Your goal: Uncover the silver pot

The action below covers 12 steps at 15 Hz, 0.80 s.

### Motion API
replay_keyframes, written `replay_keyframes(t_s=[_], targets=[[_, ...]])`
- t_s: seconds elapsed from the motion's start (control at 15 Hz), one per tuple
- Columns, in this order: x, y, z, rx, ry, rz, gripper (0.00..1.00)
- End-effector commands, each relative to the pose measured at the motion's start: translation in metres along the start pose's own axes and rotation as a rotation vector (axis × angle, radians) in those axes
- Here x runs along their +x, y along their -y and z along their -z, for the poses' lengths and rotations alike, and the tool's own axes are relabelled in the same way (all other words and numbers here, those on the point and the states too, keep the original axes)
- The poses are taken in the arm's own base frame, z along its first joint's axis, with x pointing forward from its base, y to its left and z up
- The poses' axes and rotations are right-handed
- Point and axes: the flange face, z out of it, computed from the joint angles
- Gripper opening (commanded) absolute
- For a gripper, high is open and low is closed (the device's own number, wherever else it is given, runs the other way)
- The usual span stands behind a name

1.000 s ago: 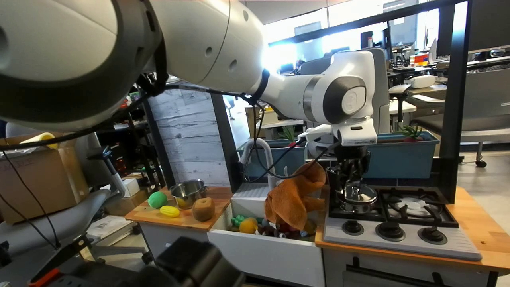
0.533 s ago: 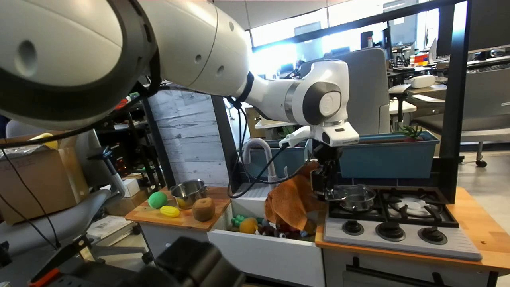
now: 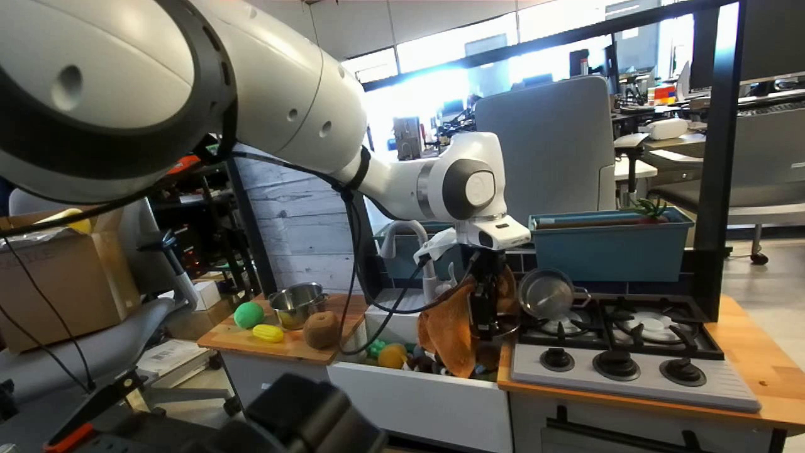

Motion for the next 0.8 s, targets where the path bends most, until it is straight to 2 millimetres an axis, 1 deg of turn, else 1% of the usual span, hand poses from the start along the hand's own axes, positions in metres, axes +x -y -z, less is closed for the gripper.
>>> replay_keyframes(t_s=[0.0, 0.2, 0.27, 0.33, 0.4, 0.53, 0.6, 0.73], targets=[[0.006, -0.007, -0.004, -0.008, -0.057, 0.038, 0.39], [0.001, -0.012, -0.012, -0.034, -0.076, 0.080, 0.39], [0.000, -0.014, -0.015, -0.047, -0.092, 0.083, 0.89], [0.001, -0.007, -0.014, -0.016, -0.051, 0.058, 0.91], [0.000, -0.008, -0.017, -0.023, -0.053, 0.060, 0.72], [0.000, -0.009, -0.019, -0.025, -0.052, 0.060, 0.87], [0.000, -0.009, -0.019, -0.025, -0.052, 0.060, 0.91], [0.000, -0.009, -0.019, -0.025, -0.052, 0.059, 0.91]])
